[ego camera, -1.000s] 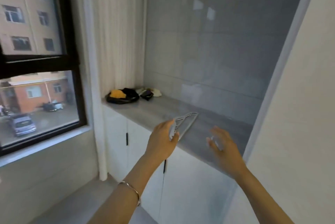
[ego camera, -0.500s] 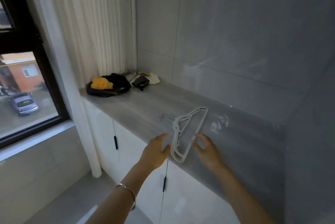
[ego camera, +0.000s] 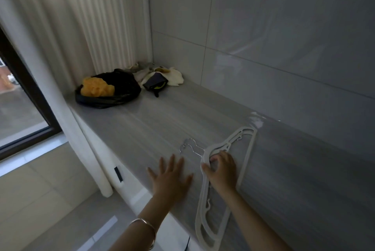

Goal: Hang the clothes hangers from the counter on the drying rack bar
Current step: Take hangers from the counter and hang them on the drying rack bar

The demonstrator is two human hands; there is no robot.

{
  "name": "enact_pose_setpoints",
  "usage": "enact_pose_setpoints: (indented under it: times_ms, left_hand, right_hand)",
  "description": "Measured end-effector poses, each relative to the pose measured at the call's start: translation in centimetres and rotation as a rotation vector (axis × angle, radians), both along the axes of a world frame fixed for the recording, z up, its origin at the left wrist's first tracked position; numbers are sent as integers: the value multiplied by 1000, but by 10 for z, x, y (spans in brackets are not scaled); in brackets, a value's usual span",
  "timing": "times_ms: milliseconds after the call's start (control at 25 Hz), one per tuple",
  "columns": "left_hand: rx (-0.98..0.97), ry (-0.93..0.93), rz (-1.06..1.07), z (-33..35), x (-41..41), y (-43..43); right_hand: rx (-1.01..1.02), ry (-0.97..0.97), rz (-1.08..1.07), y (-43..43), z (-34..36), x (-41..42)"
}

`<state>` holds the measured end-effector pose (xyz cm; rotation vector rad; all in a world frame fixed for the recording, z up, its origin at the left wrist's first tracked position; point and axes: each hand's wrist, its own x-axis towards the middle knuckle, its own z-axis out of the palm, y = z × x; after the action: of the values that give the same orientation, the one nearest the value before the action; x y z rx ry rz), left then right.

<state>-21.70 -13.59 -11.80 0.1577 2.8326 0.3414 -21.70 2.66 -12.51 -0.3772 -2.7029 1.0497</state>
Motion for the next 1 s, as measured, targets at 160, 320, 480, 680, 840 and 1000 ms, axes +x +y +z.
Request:
enact_pose_setpoints:
  times_ms: [160,320,480,680,840,1000]
  left_hand:
    - [-17,4,-14,-1,-7,0]
    - [-33,-46,-62,8,-6,-4]
    - [119,-92,-62,19,3,-19]
    - [1050,-158,264,59,14,-16]
    - [1282,-157,374,78,13,-6]
    - [1301,-49,426,93,23,-20]
  right_hand:
    - [35,-4,-23,2,-5,-9]
    - [21,83,-104,13,11,-6]
    - [36,141,-111,9,35,3]
    - [50,194,-45,-13,44,27]
    - [18,247,-59,-21,52,33]
    - [-213,263,73,-23,79,37]
